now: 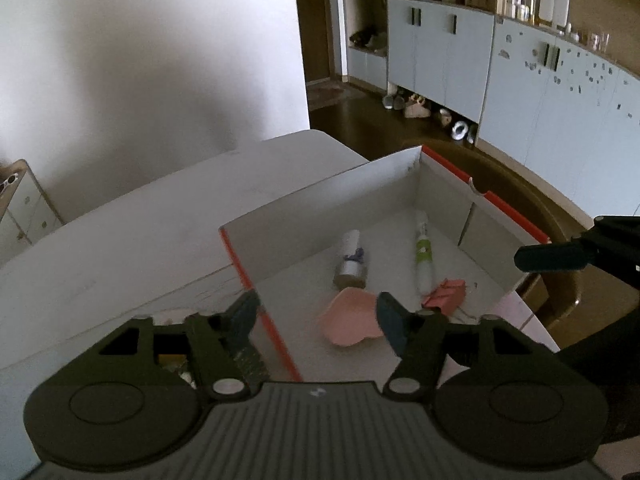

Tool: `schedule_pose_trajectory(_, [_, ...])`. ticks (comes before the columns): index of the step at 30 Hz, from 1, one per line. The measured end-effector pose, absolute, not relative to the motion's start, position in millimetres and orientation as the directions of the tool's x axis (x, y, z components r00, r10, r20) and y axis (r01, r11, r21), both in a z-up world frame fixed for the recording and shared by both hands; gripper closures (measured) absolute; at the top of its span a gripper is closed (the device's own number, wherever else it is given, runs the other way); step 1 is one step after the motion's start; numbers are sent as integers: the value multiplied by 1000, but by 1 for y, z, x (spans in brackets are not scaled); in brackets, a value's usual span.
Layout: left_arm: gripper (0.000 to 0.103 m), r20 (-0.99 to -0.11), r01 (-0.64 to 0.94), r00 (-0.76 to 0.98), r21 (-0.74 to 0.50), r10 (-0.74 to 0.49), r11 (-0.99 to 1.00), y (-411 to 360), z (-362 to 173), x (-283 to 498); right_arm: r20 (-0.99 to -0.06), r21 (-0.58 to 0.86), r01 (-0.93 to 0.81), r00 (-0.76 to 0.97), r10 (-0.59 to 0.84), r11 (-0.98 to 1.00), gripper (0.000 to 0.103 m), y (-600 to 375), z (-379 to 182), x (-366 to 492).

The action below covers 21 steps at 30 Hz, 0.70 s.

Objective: Organize rigid objects
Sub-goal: 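Withdraw both tools from the box toward the remaining table items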

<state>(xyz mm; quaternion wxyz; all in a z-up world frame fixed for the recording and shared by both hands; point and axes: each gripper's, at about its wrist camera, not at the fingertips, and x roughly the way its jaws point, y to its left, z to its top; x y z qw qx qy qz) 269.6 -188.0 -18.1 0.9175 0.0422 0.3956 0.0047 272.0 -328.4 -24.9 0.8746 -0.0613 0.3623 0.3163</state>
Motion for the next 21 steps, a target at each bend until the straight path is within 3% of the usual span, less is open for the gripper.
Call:
schedule_pose_trajectory(9, [36, -703, 29, 711, 45, 11, 999, -146, -13, 222, -651, 123, -598, 553, 519, 792, 14, -292, -18, 232])
schedule_pose_trajectory(12, [31, -695, 20, 719, 27, 4, 999, -128, -12, 207, -644, 129, -599, 555, 526, 790, 11, -278, -17, 220])
schedule_pose_trajectory(20, [29, -663, -24, 748, 14, 27, 1000, -76, -16, 172, -628, 145, -602, 557, 543, 785, 6, -242, -18, 192])
schedule_pose_trajectory(21, [25, -660, -29, 751, 13, 30, 999, -69, -17, 168, -626, 146, -602, 558, 544, 785, 5, -239, -18, 189])
